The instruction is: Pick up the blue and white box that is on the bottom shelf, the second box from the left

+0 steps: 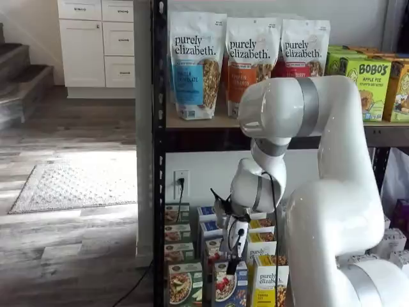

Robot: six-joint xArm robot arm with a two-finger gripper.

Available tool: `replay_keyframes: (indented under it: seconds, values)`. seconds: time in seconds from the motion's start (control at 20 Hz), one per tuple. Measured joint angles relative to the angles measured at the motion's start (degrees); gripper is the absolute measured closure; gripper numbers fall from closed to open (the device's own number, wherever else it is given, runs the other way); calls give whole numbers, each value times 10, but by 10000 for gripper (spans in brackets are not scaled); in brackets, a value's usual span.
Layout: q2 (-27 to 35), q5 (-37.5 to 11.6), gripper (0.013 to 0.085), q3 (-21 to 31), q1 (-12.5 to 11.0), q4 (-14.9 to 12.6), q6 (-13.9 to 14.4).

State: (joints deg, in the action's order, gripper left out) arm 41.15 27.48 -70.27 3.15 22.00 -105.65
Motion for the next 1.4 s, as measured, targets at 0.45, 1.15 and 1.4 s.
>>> replay_keyframes:
  seconds: [0.45, 1.15, 1.4]
  values:
    - [12, -13, 130, -14, 8, 16, -7]
    - [73, -39, 130, -67, -2, -30, 22]
    - [100, -24, 130, -100, -5, -49, 37]
